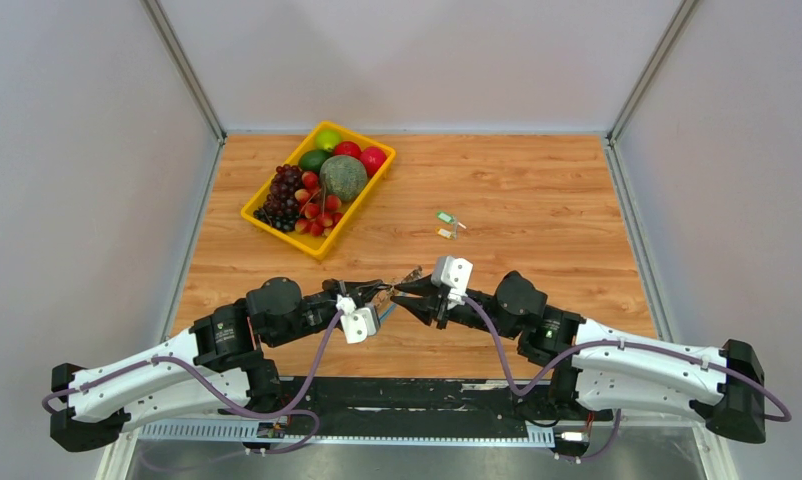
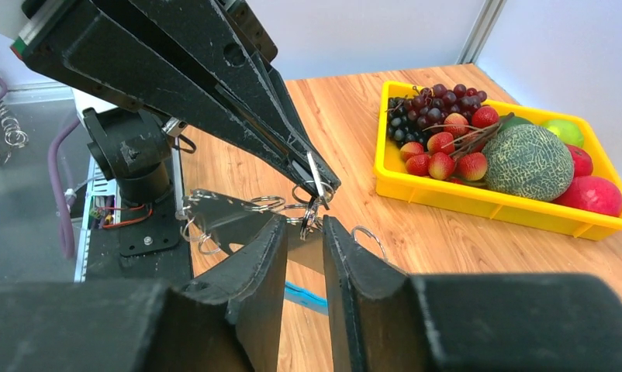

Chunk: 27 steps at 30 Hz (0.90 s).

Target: Remove the keys from the keyring

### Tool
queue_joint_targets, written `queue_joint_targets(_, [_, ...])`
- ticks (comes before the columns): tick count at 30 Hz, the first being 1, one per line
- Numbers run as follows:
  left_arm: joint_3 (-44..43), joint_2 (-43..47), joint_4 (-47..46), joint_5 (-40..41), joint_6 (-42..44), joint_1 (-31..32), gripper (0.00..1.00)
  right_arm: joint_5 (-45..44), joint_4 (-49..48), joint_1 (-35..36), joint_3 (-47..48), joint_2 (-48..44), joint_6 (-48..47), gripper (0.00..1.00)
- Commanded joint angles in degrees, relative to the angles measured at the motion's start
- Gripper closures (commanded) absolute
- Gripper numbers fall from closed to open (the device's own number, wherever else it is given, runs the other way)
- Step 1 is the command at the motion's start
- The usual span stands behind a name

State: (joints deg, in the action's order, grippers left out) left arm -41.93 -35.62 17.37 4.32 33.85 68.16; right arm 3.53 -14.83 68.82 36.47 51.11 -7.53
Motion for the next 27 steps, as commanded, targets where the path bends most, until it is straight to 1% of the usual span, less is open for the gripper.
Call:
queue_joint_targets(1, [-2.02, 0.37, -3.21, -1.08, 0.43, -0.05, 1.0, 0.83, -1.03, 0.01, 2.73, 0.84, -0.91, 0.72])
queue_joint_targets(6, [-2.02, 0.52, -3.23, -1.44, 0.43, -0.05, 1.0, 0.74, -1.47, 0.05, 2.82, 1.49, -0.91, 0.74])
queue_joint_targets(9, [-2.02, 0.5, -3.22, -1.63, 0.49, -0.05, 1.0, 0.66, -2.04, 0.01, 2.82, 1.62, -0.83, 0.77])
queue_joint_targets(10, [-2.01, 0.56, -3.22, -1.67, 0.46, -0.05, 1.0, 0.61, -2.25, 0.03, 2.82, 1.58, -0.74, 0.8])
queue_joint_targets(12, [-2.01, 0.49, -3.23, -1.7, 0.43, -0.05, 1.0, 0.36, -2.63, 0.05, 2.67, 1.56, -0.56, 0.9])
queue_joint_targets(15, [-2.01, 0.63, -3.22, -1.41, 0.32, -0.05, 1.0, 0.44, -2.75, 0.0, 1.95, 0.68, -0.31, 1.0])
queue_joint_targets(27, [-1.86, 0.22, -3.37, 0.29, 0.17, -0.04, 1.0, 1.75, -5.0, 0.05, -1.59, -6.79, 2.78, 1.0])
